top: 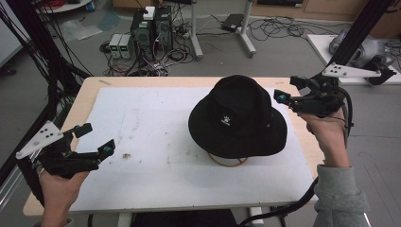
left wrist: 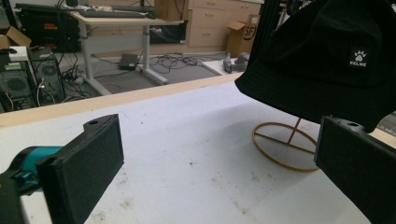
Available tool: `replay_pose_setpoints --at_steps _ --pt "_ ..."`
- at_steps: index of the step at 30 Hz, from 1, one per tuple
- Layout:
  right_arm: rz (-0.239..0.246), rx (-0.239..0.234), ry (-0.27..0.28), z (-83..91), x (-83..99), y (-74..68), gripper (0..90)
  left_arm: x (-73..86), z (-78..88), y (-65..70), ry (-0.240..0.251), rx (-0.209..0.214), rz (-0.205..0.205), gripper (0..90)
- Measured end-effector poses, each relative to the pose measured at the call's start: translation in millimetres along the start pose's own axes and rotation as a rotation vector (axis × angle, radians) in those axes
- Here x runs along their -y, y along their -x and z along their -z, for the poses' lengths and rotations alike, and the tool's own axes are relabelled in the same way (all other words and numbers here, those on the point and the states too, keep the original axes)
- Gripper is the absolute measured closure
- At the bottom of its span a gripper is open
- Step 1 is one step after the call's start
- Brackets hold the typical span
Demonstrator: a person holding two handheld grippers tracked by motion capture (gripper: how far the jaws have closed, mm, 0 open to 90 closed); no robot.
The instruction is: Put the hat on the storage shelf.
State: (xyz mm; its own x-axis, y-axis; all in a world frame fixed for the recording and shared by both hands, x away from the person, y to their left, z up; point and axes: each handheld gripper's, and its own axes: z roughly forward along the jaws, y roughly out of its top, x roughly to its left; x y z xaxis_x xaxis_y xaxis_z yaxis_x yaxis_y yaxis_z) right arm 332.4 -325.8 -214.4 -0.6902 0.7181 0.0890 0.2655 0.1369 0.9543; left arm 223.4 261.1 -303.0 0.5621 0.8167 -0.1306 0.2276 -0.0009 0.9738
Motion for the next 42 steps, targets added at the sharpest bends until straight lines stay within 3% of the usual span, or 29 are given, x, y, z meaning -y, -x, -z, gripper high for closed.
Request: replay_pose_setpoints --at_steps 16,24,27,37,42 --pt "-0.005 0.090 0.026 30.7 47.6 -2.5 10.5 -1.4 2.5 0.3 0.011 -0.009 -0.003 1.7" --pt "-0.015 0.072 0.038 38.2 66.1 -4.1 10.5 -4.1 8.9 -2.2 0.031 -0.019 0.000 1.7" --pt "-0.016 0.073 0.018 38.5 66.6 -4.4 10.5 -4.9 10.4 -2.0 0.035 -0.020 -0.002 1.7" --pt "-0.004 0.050 0.027 48.6 73.6 -4.4 10.5 -9.7 14.2 2.6 0.056 0.003 -0.007 1.7" --pt "0.011 0.041 0.021 44.8 75.4 -5.7 10.5 -11.5 16.1 4.9 0.062 0.005 -0.005 1.7"
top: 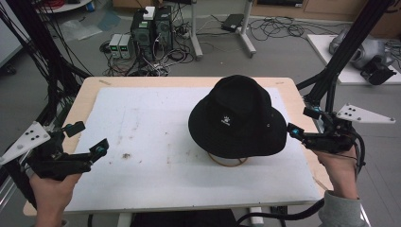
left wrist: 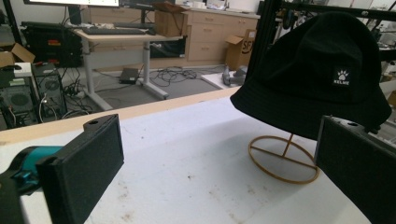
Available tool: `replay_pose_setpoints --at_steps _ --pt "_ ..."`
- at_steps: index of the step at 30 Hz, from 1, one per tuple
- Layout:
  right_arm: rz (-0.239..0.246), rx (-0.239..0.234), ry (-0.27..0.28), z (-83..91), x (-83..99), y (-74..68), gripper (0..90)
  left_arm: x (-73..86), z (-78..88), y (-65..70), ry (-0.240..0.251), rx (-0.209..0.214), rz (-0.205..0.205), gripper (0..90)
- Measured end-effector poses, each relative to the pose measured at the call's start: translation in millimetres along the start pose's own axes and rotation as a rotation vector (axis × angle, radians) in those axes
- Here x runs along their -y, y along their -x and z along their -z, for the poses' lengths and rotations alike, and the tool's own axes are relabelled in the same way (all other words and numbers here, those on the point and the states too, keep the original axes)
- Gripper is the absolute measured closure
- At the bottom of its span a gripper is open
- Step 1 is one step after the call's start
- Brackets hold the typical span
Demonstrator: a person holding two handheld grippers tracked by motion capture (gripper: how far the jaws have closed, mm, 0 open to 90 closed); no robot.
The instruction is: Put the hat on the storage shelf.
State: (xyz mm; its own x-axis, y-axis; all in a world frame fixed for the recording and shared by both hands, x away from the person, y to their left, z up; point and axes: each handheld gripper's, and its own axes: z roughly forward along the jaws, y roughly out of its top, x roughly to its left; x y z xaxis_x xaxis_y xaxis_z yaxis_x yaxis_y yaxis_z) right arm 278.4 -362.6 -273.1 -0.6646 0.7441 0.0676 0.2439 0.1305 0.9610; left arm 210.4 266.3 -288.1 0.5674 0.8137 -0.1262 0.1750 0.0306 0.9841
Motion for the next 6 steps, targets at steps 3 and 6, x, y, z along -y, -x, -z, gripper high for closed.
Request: replay_pose_setpoints --at_steps 3,6 --pt "0.013 -0.016 -0.015 -4.0 1.4 -1.5 10.5 -1.1 1.3 0.5 0.002 -0.002 -0.003 1.7" --pt "0.015 -0.027 -0.002 -4.8 2.1 -1.5 10.5 -1.1 1.2 0.2 0.004 -0.005 0.000 1.7"
